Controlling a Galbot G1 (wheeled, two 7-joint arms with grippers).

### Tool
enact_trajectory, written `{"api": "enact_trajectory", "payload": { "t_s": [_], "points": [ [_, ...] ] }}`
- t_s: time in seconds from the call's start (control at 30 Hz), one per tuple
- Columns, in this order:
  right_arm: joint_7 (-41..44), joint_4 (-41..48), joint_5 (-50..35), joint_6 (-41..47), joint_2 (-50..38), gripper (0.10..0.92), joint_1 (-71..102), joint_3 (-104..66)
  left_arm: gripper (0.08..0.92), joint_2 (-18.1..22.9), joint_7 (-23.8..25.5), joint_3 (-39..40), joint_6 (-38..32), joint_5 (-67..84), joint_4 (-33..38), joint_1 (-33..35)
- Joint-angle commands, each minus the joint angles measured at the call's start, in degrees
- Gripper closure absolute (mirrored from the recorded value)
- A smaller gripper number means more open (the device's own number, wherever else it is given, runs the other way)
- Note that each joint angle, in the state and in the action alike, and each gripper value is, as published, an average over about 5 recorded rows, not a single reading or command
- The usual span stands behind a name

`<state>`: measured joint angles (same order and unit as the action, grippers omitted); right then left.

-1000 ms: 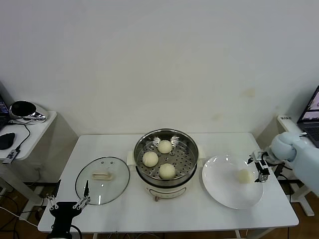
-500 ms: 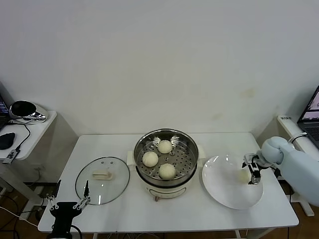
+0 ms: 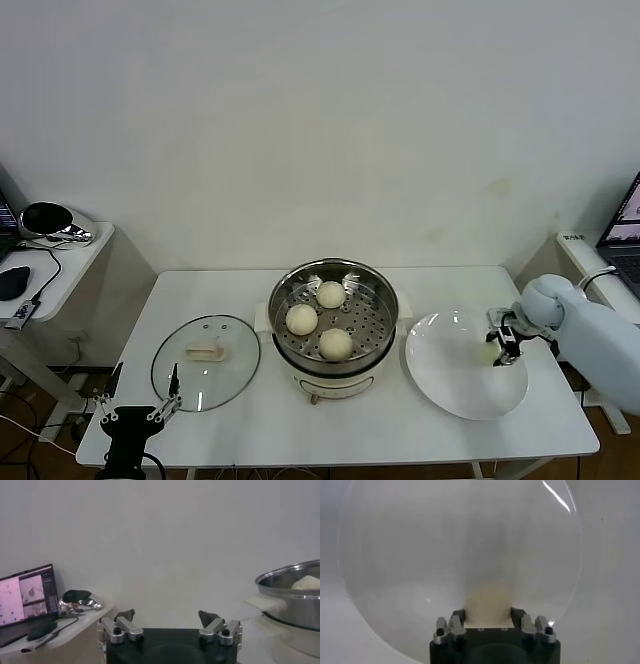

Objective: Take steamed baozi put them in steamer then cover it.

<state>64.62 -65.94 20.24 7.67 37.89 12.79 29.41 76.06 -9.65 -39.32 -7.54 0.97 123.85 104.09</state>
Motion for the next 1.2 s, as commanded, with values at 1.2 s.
{"api": "enact_trajectory", "payload": {
  "t_s": [1.2],
  "points": [
    [-21.7, -26.39, -55.49, 33.6, 16.68, 0.48, -49.4, 48.59, 0.177, -0.37, 0.16, 1.6, 0.36, 0.06, -1.08, -2.62]
  ]
}}
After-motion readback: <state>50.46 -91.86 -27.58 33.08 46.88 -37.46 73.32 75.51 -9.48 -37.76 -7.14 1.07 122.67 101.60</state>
